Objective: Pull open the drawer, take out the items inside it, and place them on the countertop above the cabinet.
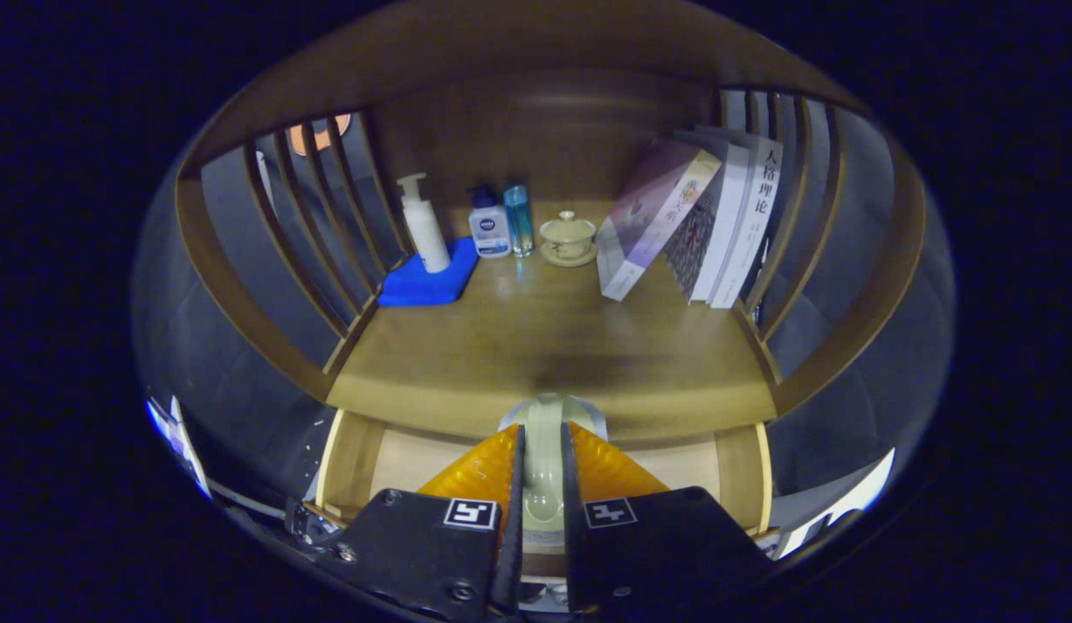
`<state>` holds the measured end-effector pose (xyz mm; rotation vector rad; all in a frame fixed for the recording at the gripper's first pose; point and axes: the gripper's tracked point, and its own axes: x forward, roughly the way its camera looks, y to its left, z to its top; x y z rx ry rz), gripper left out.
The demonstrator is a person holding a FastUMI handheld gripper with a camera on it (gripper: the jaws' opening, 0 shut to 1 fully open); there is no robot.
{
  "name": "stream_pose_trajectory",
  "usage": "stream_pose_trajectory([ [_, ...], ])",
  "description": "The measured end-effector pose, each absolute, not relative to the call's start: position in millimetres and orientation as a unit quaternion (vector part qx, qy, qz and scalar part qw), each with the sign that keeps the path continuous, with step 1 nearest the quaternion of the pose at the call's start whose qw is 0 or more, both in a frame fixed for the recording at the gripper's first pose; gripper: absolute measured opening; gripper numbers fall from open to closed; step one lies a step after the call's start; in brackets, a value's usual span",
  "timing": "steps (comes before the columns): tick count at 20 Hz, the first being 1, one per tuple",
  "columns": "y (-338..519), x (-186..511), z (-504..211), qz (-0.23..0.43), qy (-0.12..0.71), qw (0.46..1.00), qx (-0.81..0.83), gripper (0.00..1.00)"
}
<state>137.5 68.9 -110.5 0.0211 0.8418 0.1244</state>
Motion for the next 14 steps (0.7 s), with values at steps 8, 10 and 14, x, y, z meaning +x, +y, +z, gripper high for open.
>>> stream_pose_trajectory([
  [8, 90.3, 197.2, -132.0, 0.052, 0.419, 0.906, 0.03, 0.24],
  [10, 92.2, 208.0, -143.2, 0.049, 0.429, 0.901, 0.035, 0.24],
  [14, 93.6, 218.4, -158.5, 0.042, 0.442, 0.895, 0.036, 0.24],
])
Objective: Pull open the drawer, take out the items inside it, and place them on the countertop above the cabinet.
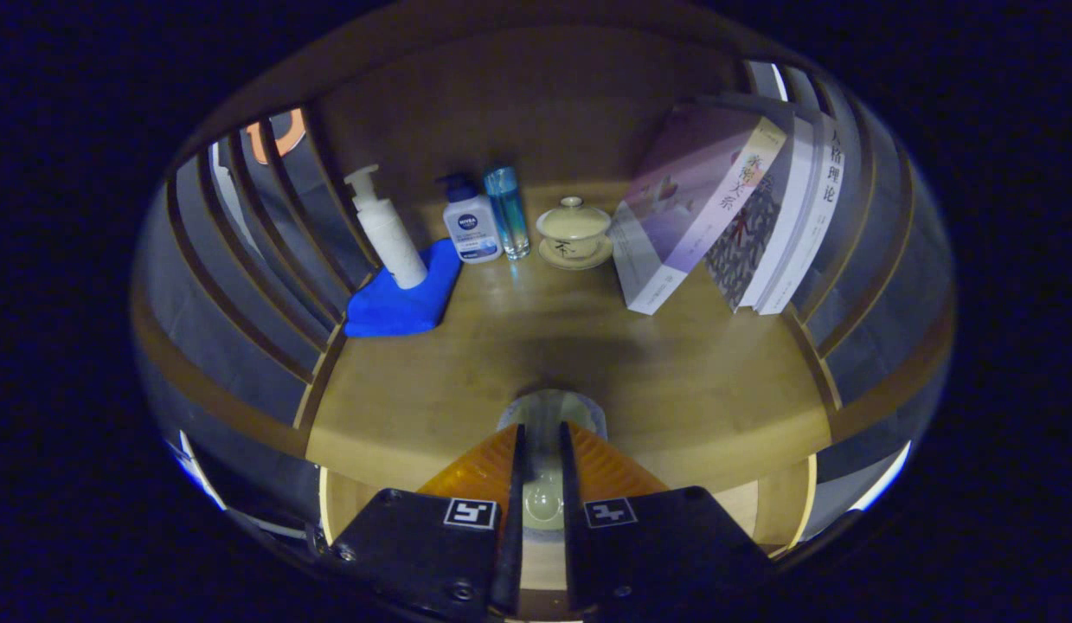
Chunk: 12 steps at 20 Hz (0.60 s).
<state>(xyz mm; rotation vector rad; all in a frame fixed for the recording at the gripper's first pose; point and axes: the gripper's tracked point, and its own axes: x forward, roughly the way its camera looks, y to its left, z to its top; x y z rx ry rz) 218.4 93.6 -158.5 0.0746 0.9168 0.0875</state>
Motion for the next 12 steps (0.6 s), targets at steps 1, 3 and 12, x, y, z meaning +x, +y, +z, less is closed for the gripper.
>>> stream_pose_trajectory([
  [1, 93.7, 219.2, -160.9, 0.043, 0.444, 0.894, 0.036, 0.24],
  [3, 92.7, 218.4, -164.4, 0.041, 0.449, 0.892, 0.038, 0.24],
  [12, 84.9, 219.2, -156.5, 0.039, 0.422, 0.905, 0.029, 0.45],
])
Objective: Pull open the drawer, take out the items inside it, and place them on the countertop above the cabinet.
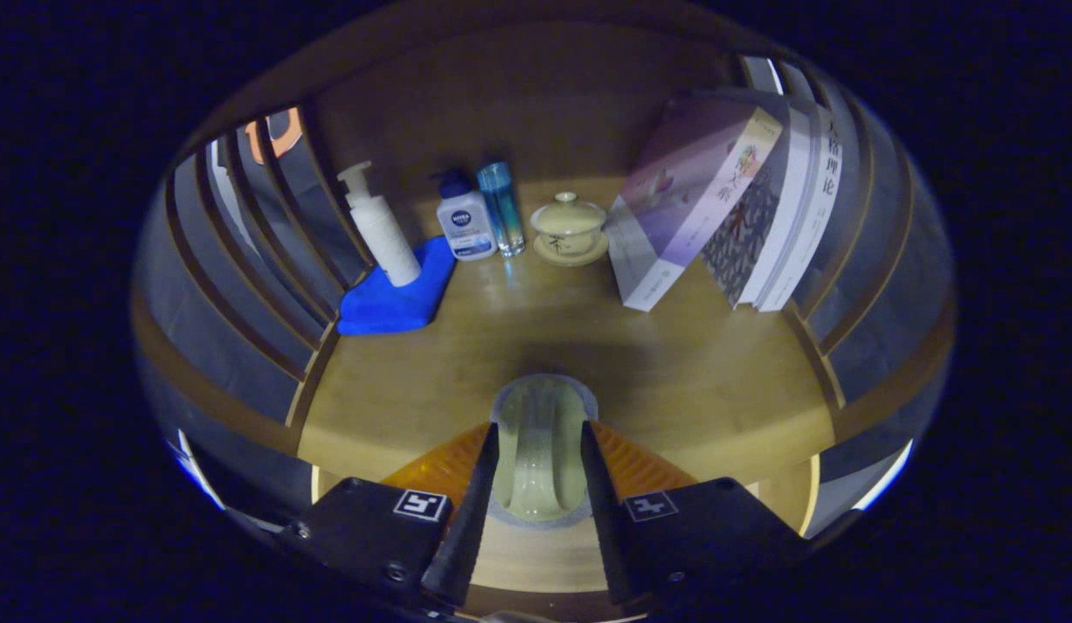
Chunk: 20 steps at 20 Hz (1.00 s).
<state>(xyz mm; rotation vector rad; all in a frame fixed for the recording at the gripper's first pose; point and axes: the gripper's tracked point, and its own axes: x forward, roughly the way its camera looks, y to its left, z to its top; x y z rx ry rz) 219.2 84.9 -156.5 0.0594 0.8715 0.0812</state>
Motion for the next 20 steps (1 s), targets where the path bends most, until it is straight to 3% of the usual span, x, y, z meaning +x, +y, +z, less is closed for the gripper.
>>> stream_pose_trajectory([
  [3, 86.5, 214.6, -140.4, 0.042, 0.39, 0.919, 0.022, 0.6],
  [9, 85.8, 178.1, -111.0, 0.053, 0.309, 0.95, -0.009, 0.61],
  [12, 87.9, 149.9, -87.4, 0.061, 0.256, 0.965, -0.005, 0.7],
  [14, 83.2, 129.4, -69.2, 0.062, 0.209, 0.976, -0.009, 0.7],
  [18, 74.4, 79.4, -55.9, 0.064, 0.131, 0.989, 0.0, 1.0],
  [20, 68.9, 57.2, -61.6, 0.058, 0.112, 0.992, 0.004, 1.0],
])
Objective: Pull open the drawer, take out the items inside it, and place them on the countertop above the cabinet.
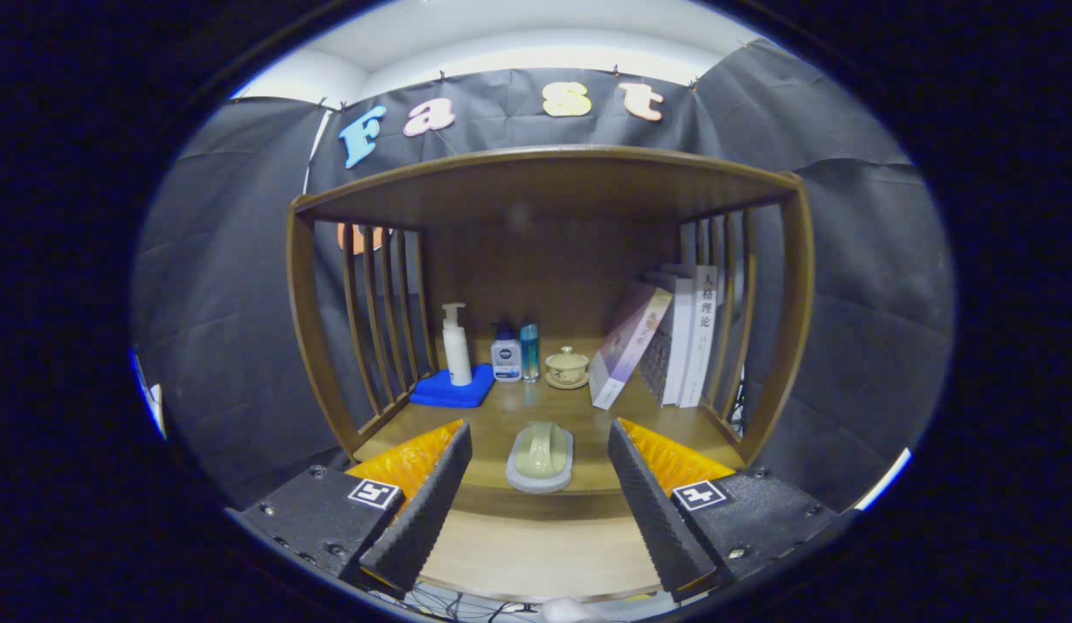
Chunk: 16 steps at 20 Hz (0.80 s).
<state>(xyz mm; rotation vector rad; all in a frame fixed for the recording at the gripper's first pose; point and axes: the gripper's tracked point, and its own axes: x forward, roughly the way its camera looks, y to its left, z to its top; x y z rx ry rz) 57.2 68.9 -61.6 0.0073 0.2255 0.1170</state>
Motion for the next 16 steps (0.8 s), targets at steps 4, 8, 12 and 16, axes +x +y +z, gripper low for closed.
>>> stream_pose_trajectory([
  [4, 66.5, 22.8, -98.2, 0.053, 0.09, 0.994, 0.022, 1.0],
  [8, 63.5, -5.5, -154.8, 0.048, 0.093, 0.994, 0.017, 1.0],
  [12, 61.6, -26.9, -197.5, 0.044, 0.095, 0.995, 0.003, 1.0],
  [16, 60.6, -43.5, -229.0, 0.034, 0.091, 0.995, -0.015, 1.0],
])
